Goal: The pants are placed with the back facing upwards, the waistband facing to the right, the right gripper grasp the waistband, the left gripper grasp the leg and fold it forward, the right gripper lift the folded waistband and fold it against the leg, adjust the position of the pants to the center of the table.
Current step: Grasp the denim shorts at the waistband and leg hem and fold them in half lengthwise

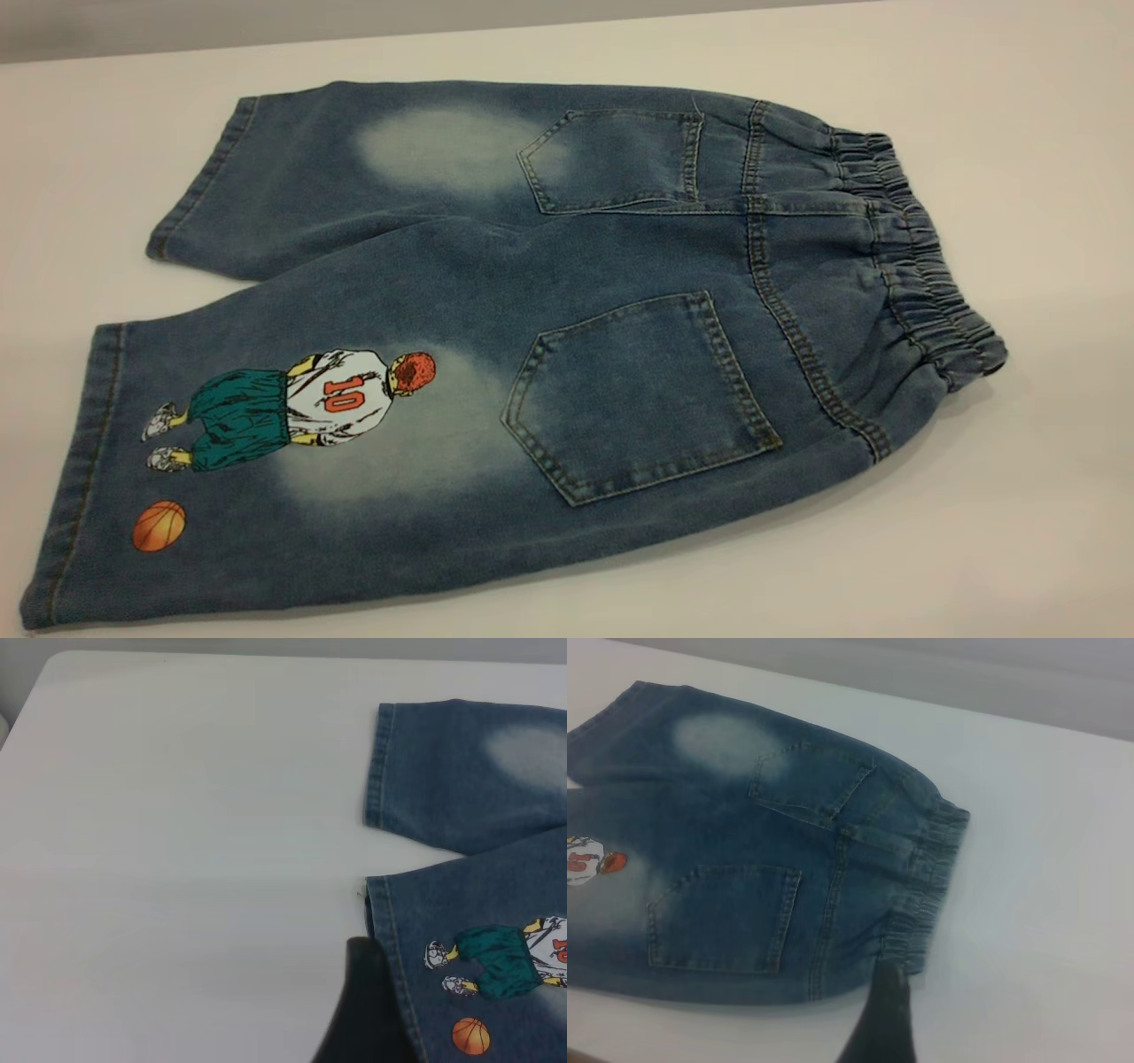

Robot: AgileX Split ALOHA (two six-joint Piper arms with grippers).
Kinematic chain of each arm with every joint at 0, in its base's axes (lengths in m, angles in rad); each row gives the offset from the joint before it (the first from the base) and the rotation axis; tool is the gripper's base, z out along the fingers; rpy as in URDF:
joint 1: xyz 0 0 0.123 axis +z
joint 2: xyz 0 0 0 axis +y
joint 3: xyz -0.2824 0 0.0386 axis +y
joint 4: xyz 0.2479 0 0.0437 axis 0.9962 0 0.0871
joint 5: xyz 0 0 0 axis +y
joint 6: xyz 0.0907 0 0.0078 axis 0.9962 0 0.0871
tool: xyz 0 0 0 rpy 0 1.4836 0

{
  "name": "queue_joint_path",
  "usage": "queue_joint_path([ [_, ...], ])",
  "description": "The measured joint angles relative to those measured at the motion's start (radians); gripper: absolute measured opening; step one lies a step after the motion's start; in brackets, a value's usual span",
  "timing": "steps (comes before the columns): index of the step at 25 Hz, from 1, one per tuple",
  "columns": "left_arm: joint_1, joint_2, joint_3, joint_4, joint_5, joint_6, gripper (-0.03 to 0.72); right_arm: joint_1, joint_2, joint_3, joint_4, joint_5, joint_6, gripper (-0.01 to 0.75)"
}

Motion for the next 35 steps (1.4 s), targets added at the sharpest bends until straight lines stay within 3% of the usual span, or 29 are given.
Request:
queue_joint_path([
  [21,-0.002,0.016,-0.010,0.006,-0.007,-0.001,0.494,0.000,0.003,-0.007,0.032,-0.006,0.007,0.590],
  [29,-0.002,0.198,-0.126,-0.003,-0.192,-0.054,0.494,0.032,0.224,-0.151,0.048,-0.191,0.060,0.590],
  [35,-0.002,0.461,-0.227,-0.013,-0.267,-0.054,0.494,0.032,0.491,-0.263,0.151,-0.223,0.022,0.590],
])
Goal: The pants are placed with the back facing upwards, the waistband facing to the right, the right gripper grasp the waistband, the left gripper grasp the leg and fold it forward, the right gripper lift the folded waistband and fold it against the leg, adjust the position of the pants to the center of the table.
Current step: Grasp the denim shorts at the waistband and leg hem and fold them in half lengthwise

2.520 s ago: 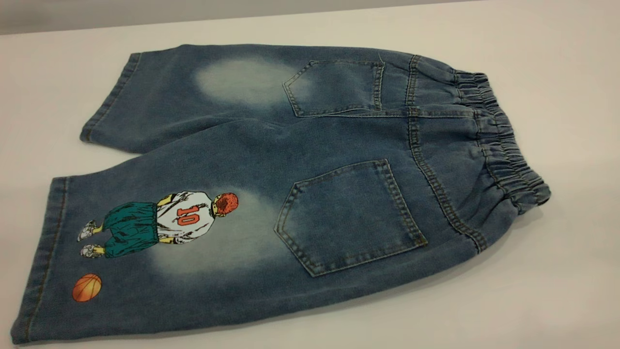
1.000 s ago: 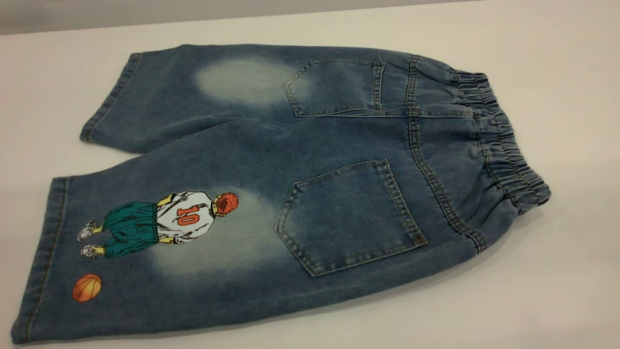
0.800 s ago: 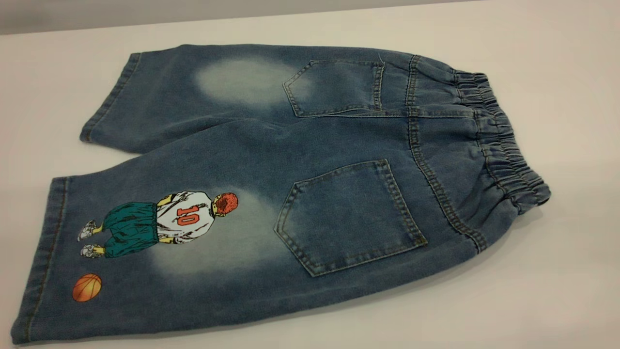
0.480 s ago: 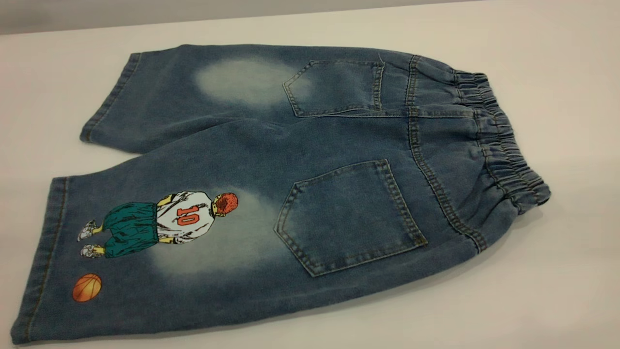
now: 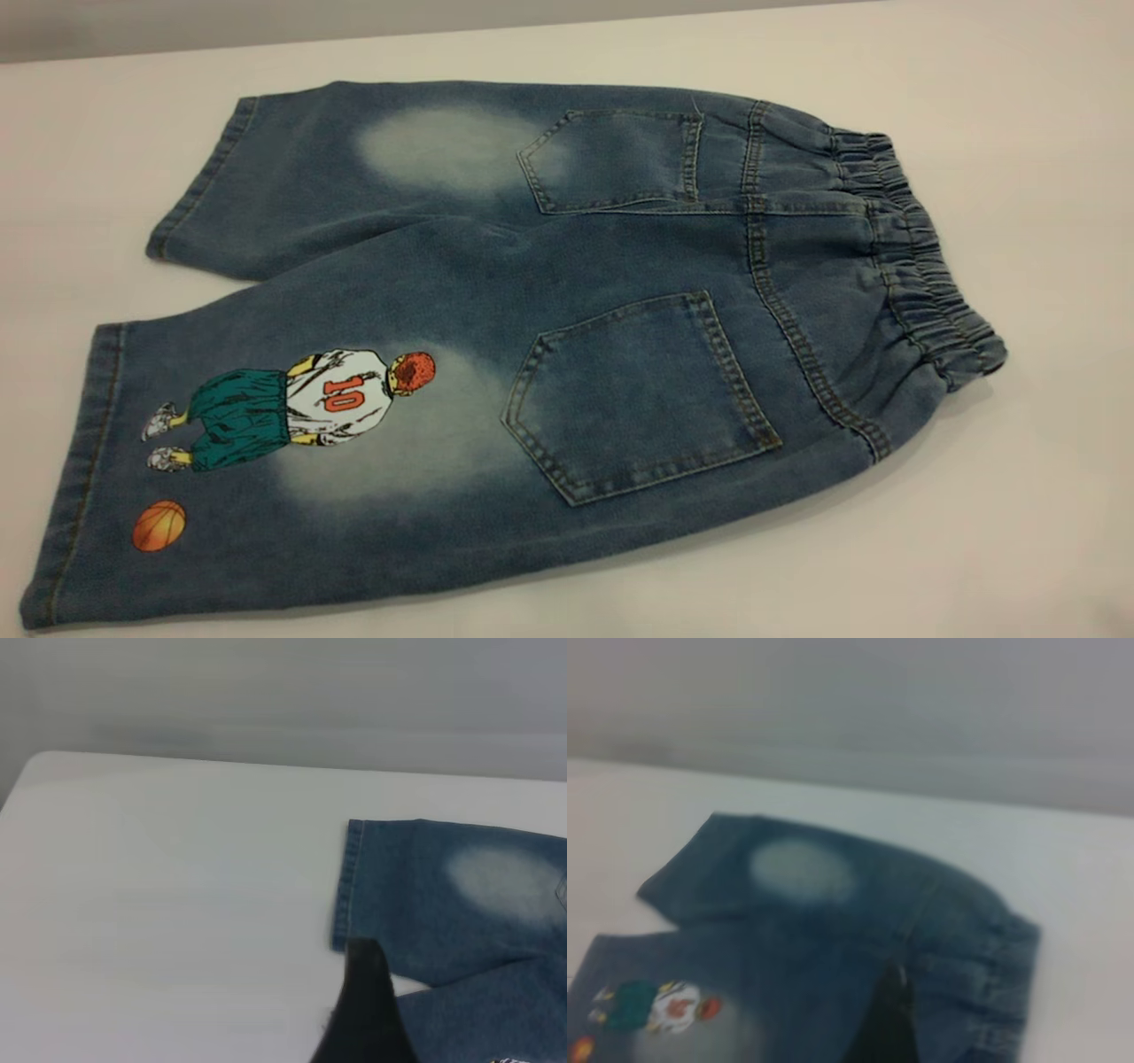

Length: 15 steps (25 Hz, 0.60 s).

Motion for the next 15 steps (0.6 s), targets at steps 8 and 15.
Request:
queue_joint_path([
  [8,-0.001,0.351,-0.025,-0.164,-0.221,0.014,0.494,0.000,0.333,0.000,0.198,-0.117,-0.121,0.590],
  [15,-0.001,0.604,-0.025,-0.232,-0.397,0.090,0.494,0.000,0.575,0.000,0.404,-0.142,-0.299,0.590],
])
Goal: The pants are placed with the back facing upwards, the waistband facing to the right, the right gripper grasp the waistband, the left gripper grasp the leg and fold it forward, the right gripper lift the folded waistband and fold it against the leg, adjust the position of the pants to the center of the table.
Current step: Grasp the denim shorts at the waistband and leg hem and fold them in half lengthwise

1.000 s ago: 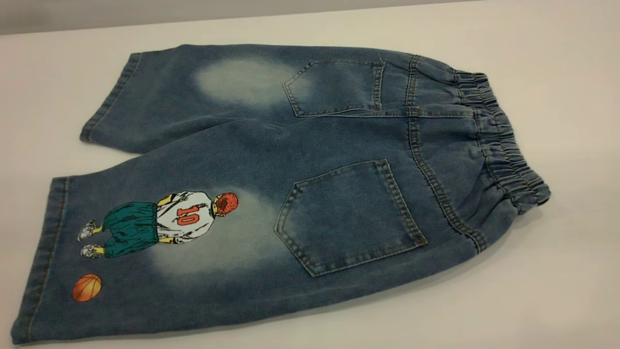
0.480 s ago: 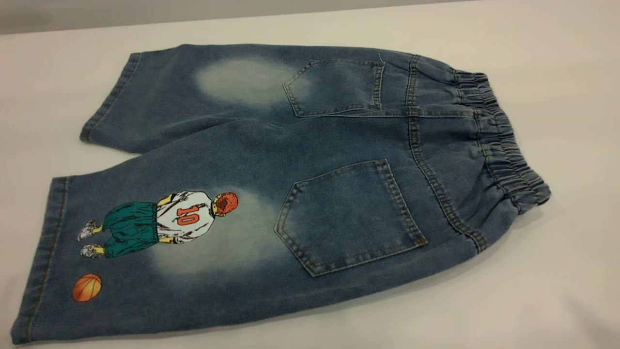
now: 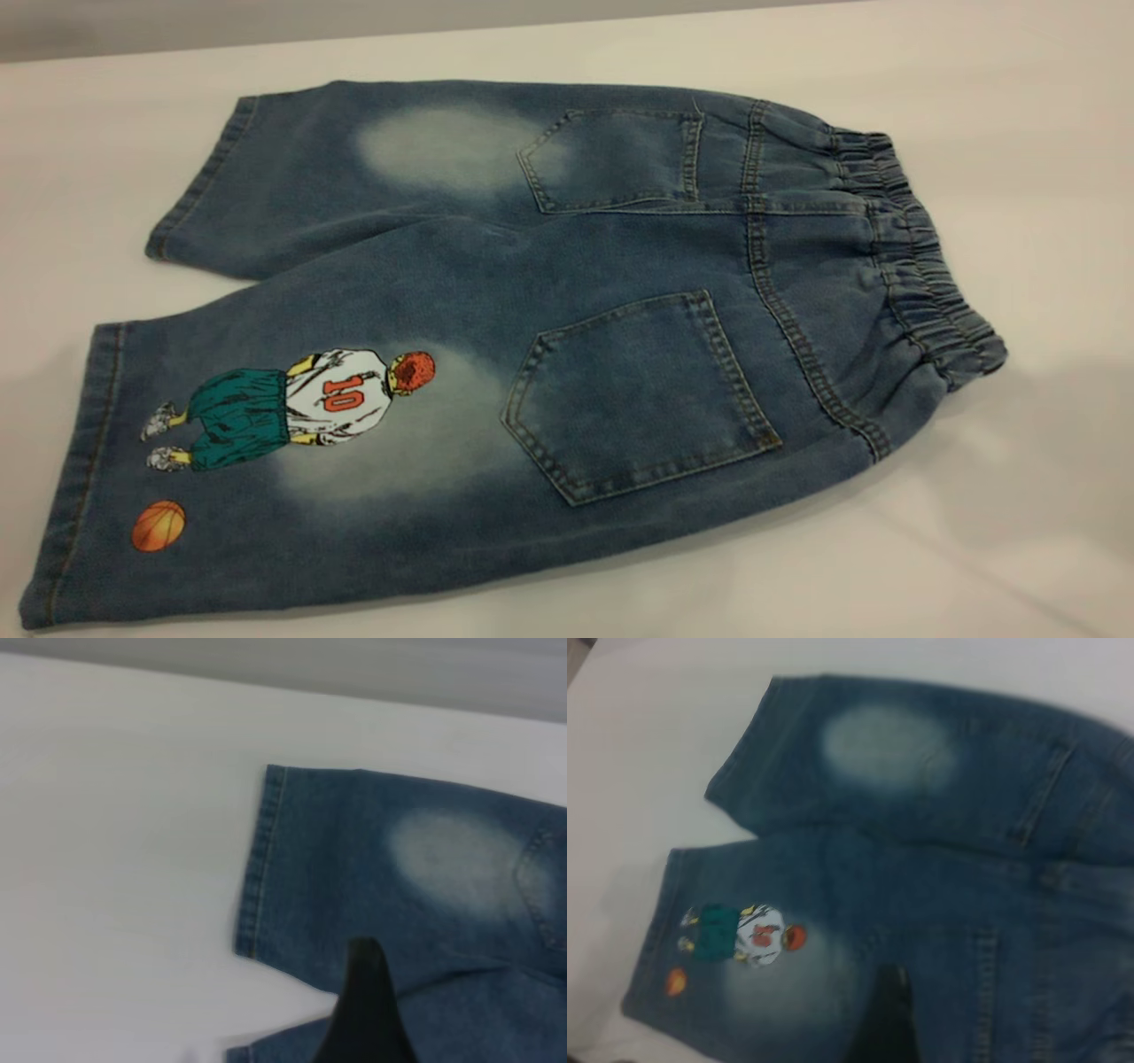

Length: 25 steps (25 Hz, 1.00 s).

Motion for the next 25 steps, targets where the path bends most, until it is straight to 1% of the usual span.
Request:
queue_joint_path([
  [5,0.000,0.123,0.000,0.000,-0.086,-0.001,0.494,-0.001,0.149,-0.004,0.163,0.022,-0.152,0.590],
  [9,0.000,0.153,0.000,0.007,-0.090,-0.001,0.494,-0.004,0.262,-0.005,0.292,0.048,-0.286,0.590],
  [11,0.000,0.150,0.000,0.007,-0.091,-0.001,0.494,-0.024,0.309,-0.018,0.354,0.071,-0.347,0.590],
  [13,0.000,0.150,0.000,0.007,-0.091,0.005,0.494,-0.064,0.359,-0.045,0.424,0.110,-0.412,0.590],
  [16,0.000,0.150,0.000,0.009,-0.089,0.013,0.494,-0.142,0.417,-0.066,0.490,0.212,-0.478,0.590],
  [20,0.000,0.150,0.000,0.009,-0.085,0.013,0.494,-0.262,0.510,-0.045,0.517,0.324,-0.551,0.590],
  [22,0.000,0.150,0.000,0.009,-0.085,0.013,0.494,-0.310,0.544,-0.032,0.541,0.351,-0.591,0.590],
  [25,0.000,0.150,0.000,0.009,-0.085,0.013,0.494,-0.371,0.603,-0.010,0.567,0.349,-0.642,0.590],
])
